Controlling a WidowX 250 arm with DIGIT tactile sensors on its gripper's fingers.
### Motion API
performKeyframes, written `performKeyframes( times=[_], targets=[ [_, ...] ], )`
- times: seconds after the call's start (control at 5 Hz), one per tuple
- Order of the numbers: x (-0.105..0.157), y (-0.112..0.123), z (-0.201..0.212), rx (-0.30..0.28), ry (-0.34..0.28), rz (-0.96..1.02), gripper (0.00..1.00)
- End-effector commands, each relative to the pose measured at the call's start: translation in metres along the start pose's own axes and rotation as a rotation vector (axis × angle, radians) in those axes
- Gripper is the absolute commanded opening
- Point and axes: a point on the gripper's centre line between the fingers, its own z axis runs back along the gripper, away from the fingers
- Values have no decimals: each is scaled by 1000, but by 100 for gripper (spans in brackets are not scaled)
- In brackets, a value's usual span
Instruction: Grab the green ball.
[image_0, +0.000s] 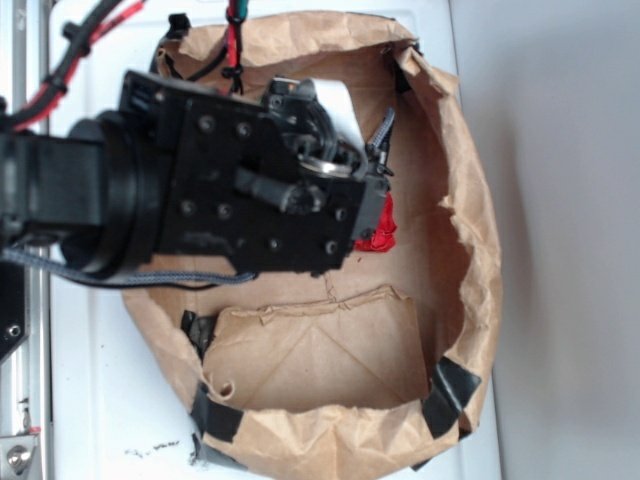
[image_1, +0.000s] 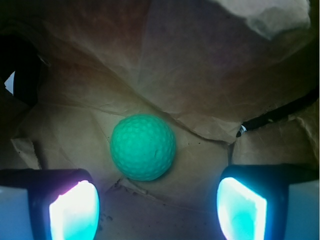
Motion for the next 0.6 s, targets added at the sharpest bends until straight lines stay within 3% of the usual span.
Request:
performKeyframes(
  times=[0.0,0.4],
  targets=[
    [11,5,12,-46,-13,22,100],
    [10,-1,5,-47,-31,27,100]
  ],
)
